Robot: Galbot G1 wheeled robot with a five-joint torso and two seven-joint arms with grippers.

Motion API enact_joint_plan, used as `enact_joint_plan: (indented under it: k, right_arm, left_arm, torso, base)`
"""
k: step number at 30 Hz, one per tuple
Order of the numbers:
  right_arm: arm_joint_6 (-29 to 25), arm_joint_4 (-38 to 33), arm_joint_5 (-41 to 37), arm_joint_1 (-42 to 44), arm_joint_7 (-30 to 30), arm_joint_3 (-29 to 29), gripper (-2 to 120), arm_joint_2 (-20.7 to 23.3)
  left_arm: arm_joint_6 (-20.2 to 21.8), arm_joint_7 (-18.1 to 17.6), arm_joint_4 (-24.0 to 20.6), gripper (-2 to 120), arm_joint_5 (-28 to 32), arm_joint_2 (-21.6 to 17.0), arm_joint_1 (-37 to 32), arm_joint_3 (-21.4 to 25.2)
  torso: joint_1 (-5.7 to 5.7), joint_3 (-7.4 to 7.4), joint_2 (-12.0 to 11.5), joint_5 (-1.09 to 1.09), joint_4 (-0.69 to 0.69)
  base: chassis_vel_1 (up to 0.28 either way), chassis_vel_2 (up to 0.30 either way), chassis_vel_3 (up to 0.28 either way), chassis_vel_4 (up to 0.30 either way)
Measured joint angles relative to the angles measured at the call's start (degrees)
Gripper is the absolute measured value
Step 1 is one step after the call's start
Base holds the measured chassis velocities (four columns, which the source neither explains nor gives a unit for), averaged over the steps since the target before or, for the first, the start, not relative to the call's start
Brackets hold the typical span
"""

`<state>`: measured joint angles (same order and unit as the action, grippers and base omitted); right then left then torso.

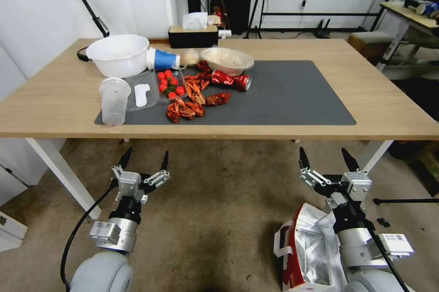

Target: Pick up the food delivery bag from the floor and place it on the table.

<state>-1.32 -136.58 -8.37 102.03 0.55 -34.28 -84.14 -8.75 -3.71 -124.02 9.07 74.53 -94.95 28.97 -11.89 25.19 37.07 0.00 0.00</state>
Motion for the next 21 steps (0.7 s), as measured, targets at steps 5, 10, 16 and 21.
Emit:
enact_joint_plan:
  k: [5, 10, 16, 21]
  right_arm:
    - [-0.07, 0.27, 0.24, -0.11, -0.48, -0.02, 100, -0.17]
    - [0.08, -0.04, -0.02, 0.08, -0.77, -0.27, 100, 0.10]
    - [0.37, -0.44, -0.30, 0.17, -0.86, -0.17, 100, -0.10]
    - [0.21, -0.16, -0.21, 0.08, -0.97, -0.14, 100, -0.20]
  left_arm:
    - [0.01, 0.00, 0.02, 99, -0.03, -0.01, -0.08, 0.08]
    - [0.02, 0.00, 0.02, 99, -0.07, 0.03, 0.03, 0.06]
    - [0.07, 0.02, 0.01, 99, -0.42, 0.11, -0.12, -0.12]
    - [0.09, 0.07, 0.00, 99, -0.45, 0.11, -0.20, -0.11]
  torso:
    - [0.53, -0.78, -1.31, 0.00, 0.00]
    - [0.95, -1.41, -2.37, 0.00, 0.00]
    - [1.57, -2.44, -4.02, 0.00, 0.00]
    - [1.86, -2.94, -4.82, 0.00, 0.00]
  base:
    - [0.000, 0.000, 0.000, 0.000]
    - [0.000, 0.000, 0.000, 0.000]
    - [0.000, 0.000, 0.000, 0.000]
    - [0.000, 0.000, 0.000, 0.000]
